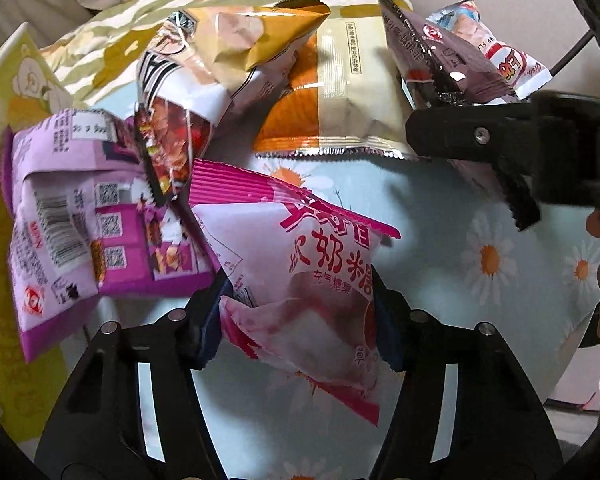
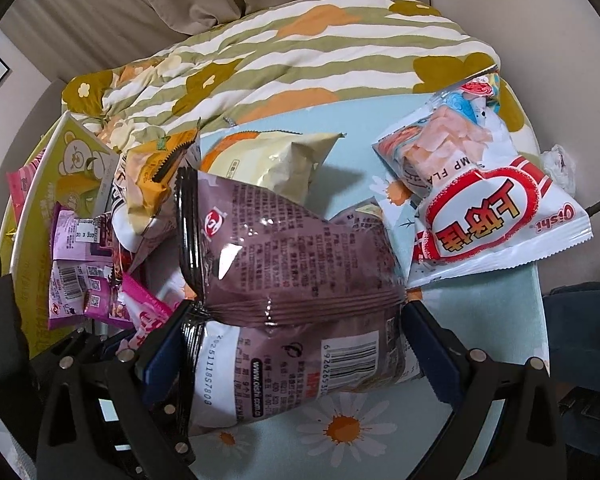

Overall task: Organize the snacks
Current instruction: 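Lift both held bags and carry them over the cardboard box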

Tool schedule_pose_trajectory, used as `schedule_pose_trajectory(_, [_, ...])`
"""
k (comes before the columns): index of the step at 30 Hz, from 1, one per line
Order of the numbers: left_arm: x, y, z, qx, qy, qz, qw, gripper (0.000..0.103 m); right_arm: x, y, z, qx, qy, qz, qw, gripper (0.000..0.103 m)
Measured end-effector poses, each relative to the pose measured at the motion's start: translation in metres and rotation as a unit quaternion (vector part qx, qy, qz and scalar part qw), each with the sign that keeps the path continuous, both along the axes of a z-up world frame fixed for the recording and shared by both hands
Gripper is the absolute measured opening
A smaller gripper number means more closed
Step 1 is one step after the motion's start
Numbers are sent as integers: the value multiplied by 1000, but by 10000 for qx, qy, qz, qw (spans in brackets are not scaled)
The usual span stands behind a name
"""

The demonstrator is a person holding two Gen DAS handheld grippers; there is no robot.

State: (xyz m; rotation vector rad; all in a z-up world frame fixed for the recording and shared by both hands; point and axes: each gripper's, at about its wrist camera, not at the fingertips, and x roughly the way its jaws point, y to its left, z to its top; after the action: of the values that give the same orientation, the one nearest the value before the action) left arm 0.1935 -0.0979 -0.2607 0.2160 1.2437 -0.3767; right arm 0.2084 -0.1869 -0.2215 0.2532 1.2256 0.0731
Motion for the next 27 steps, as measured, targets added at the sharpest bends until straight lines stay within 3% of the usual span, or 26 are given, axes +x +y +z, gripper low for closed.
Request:
schedule_pose_trajectory(8, [-7,2,3,-25,-36,160,9999,56,-7,1,-1,-77,-6,132,9999,74])
schedule_pose_trajectory(21, [-34,2,22,-126,-237,504,9984,52,-31,-10,16,82,-200,238,9995,68])
schedule_pose_trajectory(27, [-55,-1,44,-279,-422,707,9962,51,-47,-17,34,100,-381,351,9986,68])
